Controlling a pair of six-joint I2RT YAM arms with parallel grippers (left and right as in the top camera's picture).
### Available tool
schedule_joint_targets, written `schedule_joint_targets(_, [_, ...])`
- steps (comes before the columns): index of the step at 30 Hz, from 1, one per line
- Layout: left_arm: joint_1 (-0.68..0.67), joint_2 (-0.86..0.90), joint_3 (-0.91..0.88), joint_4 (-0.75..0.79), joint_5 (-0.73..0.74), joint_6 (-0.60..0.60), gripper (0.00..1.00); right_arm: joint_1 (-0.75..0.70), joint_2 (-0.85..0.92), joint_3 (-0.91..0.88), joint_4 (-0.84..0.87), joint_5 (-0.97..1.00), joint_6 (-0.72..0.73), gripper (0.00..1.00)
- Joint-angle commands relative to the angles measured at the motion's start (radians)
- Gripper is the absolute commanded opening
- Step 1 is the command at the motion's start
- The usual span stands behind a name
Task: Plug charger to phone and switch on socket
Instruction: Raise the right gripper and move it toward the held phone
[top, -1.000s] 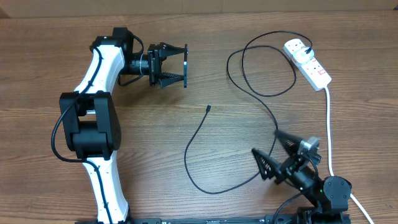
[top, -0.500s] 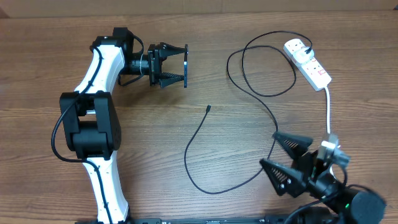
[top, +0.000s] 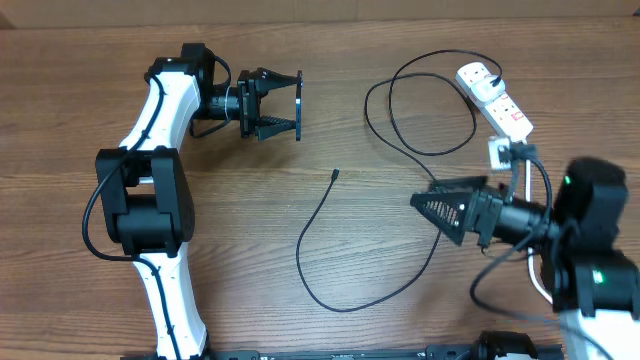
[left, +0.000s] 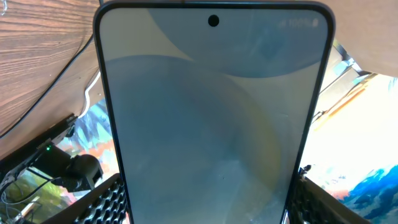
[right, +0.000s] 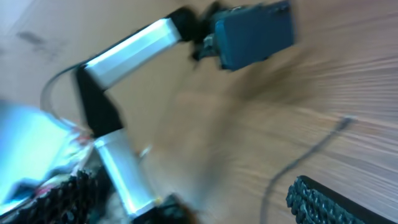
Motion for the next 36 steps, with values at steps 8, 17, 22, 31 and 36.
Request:
schedule_joint_targets(8, [-0.01, 0.002, 0.03, -0.042, 0.061, 0.001, 0.64, 0.359, 0.135, 0.15, -0.05, 0.507, 0.09, 1.0])
schedule_joint_targets(17, [-0.051, 0.002, 0.03, -0.098, 0.042, 0.005, 0.64, 0.69, 0.523, 0.694, -0.443, 1.265, 0.283, 1.0])
schedule_joint_targets(22, [-0.09, 0.002, 0.03, -0.174, 0.042, 0.001, 0.64, 0.73, 0.65, 0.776, -0.4, 1.319, 0.319, 1.0])
schedule_joint_targets(31, [-0.116, 0.002, 0.03, -0.219, 0.03, -0.006, 0.65, 0.742, 0.685, 0.775, -0.294, 1.209, 0.329, 1.0])
schedule_joint_targets(36, [-0.116, 0.002, 0.03, -0.219, -0.003, -0.006, 0.65, 0.745, 0.691, 0.774, -0.327, 1.282, 0.433, 0.89])
